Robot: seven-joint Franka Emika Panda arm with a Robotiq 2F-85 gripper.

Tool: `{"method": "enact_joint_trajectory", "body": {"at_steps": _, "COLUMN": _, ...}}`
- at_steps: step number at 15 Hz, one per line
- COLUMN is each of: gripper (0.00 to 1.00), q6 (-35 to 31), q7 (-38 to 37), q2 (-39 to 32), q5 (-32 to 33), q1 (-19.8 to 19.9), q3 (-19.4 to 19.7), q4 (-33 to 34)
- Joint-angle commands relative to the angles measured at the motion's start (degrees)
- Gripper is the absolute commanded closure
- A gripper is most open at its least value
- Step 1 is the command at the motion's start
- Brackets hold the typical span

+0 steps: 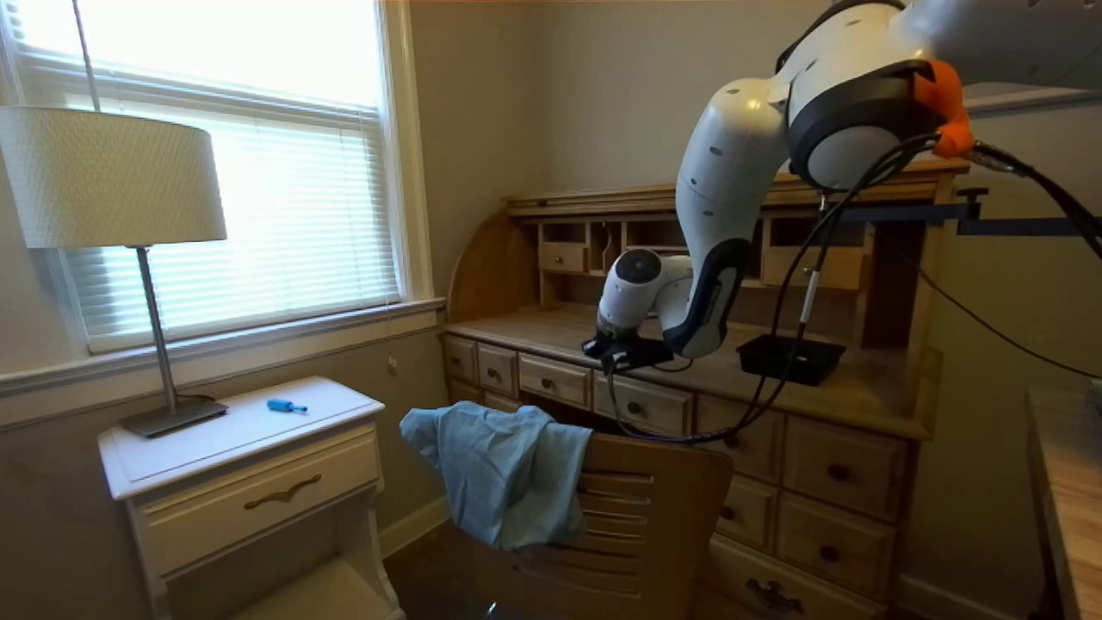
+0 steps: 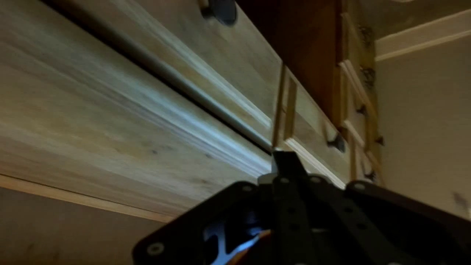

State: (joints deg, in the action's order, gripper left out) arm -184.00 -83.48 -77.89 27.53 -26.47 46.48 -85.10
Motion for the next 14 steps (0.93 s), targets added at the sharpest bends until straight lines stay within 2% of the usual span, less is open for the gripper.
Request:
{"method": "enact_joint_trajectory", "body": {"at_steps": 1, "gripper": 1.00, "q6": -8.0, "q7": 13.4, "q2": 10.8, "q5": 2.2, "q1": 3.1, "q3": -6.3, "q4": -5.0}}
{"method": "enact_joint_trajectory", "body": {"at_steps": 3, "gripper": 1.00, "q6": -7.2, "q7": 20.1, "q2": 17.1, "q5": 6.0, "q1": 7.4, "q3": -14.1, "q4": -5.9}}
{"method": "enact_joint_trajectory", "body": {"at_steps": 4, "gripper": 1.00, "q6": -5.5, "q7": 19.3, "q2": 20.3, "q5": 12.1, "q1": 9.8, "q3": -18.0, "q4": -6.4}}
{"method": "enact_joint_trajectory", "body": {"at_steps": 5, "gripper": 1.00, "q6": -2.1, "q7": 21.3, "q2": 23.6, "q5": 14.7, "q1": 11.1, "q3": -21.9, "q4": -8.7}}
{"method": "enact_joint_trajectory", "body": {"at_steps": 6, "gripper": 0.90, "q6": 2.6, "q7": 28.6, "q2": 26.5, "q5": 9.3, "q1": 11.9, "q3": -25.3, "q4": -10.9}}
{"method": "enact_joint_trajectory", "body": {"at_steps": 7, "gripper": 0.97, "q6": -2.3, "q7": 20.1, "q2": 18.6, "q5": 10.0, "q1": 9.7, "q3": -18.7, "q4": -4.0}}
{"method": "enact_joint_trajectory", "body": {"at_steps": 9, "gripper": 0.89, "q6": 1.7, "q7": 25.5, "q2": 23.2, "q5": 9.9, "q1": 11.2, "q3": -23.3, "q4": -6.6}}
{"method": "enact_joint_trajectory", "body": {"at_steps": 13, "gripper": 0.89, "q6": 2.3, "q7": 26.7, "q2": 24.8, "q5": 9.9, "q1": 11.3, "q3": -24.2, "q4": -8.9}}
{"method": "enact_joint_trajectory", "body": {"at_steps": 14, "gripper": 0.97, "q6": 2.3, "q7": 26.8, "q2": 24.8, "q5": 9.9, "q1": 11.3, "q3": -24.2, "q4": -9.1}}
